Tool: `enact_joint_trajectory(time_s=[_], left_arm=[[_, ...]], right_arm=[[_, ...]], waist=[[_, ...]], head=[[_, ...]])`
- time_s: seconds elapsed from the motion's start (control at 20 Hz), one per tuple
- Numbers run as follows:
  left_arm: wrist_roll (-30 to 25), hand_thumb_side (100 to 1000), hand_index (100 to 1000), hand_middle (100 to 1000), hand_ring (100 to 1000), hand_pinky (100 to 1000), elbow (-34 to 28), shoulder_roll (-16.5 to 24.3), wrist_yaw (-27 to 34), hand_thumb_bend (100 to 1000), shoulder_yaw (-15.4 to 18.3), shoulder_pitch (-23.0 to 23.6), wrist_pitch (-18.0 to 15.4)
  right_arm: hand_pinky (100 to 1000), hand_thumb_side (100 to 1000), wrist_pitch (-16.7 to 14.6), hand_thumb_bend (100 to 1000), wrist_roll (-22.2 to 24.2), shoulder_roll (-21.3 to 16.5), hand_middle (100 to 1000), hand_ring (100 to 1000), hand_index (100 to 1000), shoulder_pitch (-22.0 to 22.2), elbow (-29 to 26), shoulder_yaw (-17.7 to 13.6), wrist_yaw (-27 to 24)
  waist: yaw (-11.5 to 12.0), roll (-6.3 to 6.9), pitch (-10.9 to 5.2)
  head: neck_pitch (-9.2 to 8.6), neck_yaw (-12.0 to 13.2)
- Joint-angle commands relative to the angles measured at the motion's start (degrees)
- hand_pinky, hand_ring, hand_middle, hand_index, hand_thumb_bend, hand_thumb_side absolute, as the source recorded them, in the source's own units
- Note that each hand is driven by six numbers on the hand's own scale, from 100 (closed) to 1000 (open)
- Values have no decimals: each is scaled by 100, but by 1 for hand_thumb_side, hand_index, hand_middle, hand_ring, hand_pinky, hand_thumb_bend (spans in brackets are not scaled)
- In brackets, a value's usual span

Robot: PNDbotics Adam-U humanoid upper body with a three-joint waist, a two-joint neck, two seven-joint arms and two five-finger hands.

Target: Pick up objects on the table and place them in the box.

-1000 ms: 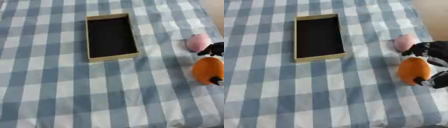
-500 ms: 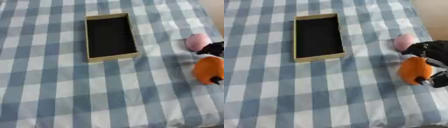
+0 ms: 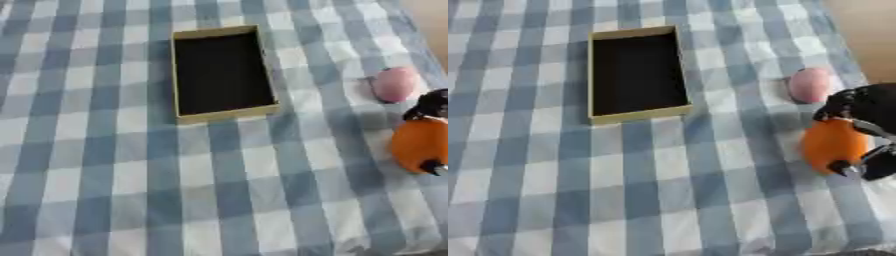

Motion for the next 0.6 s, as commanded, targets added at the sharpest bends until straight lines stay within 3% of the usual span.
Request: enact_joint_trajectory(time_s=[0.05, 0.4, 0.6], left_arm=[[-21, 775, 851, 750, 850, 854, -86, 135, 10, 100, 23, -78, -10], [-35, 772, 849, 748, 849, 853, -86, 138, 18, 100, 18, -86, -8], [-36, 771, 849, 747, 849, 853, -86, 139, 17, 100, 21, -83, -9]], right_arm=[[271, 242, -10, 466, -174, -190, 534, 528, 683, -78, -89, -24, 49], [228, 127, -219, 426, -349, -214, 514, 506, 645, -159, -89, 43, -499], [211, 100, -325, 314, -262, -232, 513, 503, 634, -184, -89, 38, -839]], waist=[[11, -14, -84], [18, -18, -90], [18, -21, -100]], head=[[31, -29], [31, -50], [31, -53]])
